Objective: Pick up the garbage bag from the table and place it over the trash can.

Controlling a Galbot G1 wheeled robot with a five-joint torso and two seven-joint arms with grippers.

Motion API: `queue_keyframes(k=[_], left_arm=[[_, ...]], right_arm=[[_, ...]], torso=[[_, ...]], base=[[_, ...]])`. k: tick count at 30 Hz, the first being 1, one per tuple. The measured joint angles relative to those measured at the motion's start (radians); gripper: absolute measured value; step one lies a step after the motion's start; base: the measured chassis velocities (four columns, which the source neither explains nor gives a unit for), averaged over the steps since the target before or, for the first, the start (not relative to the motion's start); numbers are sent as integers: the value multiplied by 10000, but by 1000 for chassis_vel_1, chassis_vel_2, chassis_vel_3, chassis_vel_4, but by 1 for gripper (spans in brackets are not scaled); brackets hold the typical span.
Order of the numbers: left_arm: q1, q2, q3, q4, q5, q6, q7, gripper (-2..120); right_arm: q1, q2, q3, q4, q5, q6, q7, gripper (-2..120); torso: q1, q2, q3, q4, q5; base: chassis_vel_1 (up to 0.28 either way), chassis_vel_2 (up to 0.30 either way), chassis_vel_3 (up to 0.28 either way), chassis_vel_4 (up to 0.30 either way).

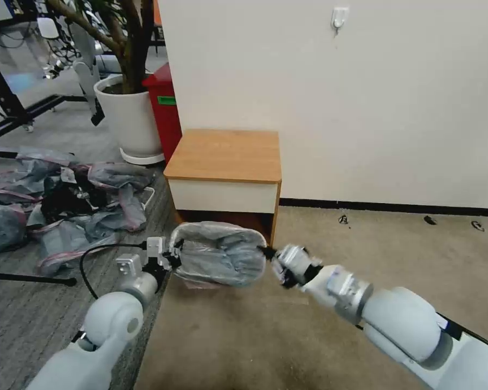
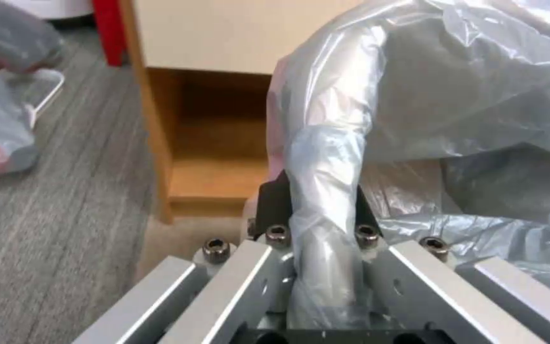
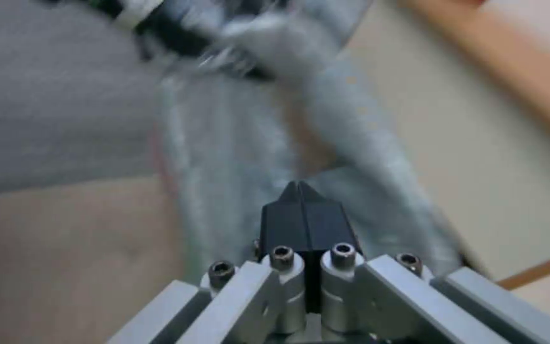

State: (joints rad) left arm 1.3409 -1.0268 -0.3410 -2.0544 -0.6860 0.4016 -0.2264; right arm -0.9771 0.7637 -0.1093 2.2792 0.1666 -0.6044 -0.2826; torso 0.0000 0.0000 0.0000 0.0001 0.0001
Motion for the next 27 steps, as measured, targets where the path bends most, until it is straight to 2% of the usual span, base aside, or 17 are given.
queue_keyframes(k=[2,5,14,27], left_arm=[[56,-42,142,-161,199,9,8,2],[102,-77,340,-304,541,26,19,2],[197,-234,676,-383,887,77,52,2],[117,-398,791,-393,893,93,54,2]], right_arm=[[516,156,-397,-81,10,-648,-245,0],[1201,316,-897,-322,30,-1067,-456,0],[2684,521,-1993,-1501,0,-1129,-691,0],[2927,941,-2312,-2283,-898,-1088,-1121,0]], torso=[[0,0,0,-1,0],[0,0,0,0,1],[0,0,0,-1,-1],[0,0,1,-1,-1]], base=[[0,0,0,0],[0,0,0,0],[0,0,0,0],[0,0,0,0]])
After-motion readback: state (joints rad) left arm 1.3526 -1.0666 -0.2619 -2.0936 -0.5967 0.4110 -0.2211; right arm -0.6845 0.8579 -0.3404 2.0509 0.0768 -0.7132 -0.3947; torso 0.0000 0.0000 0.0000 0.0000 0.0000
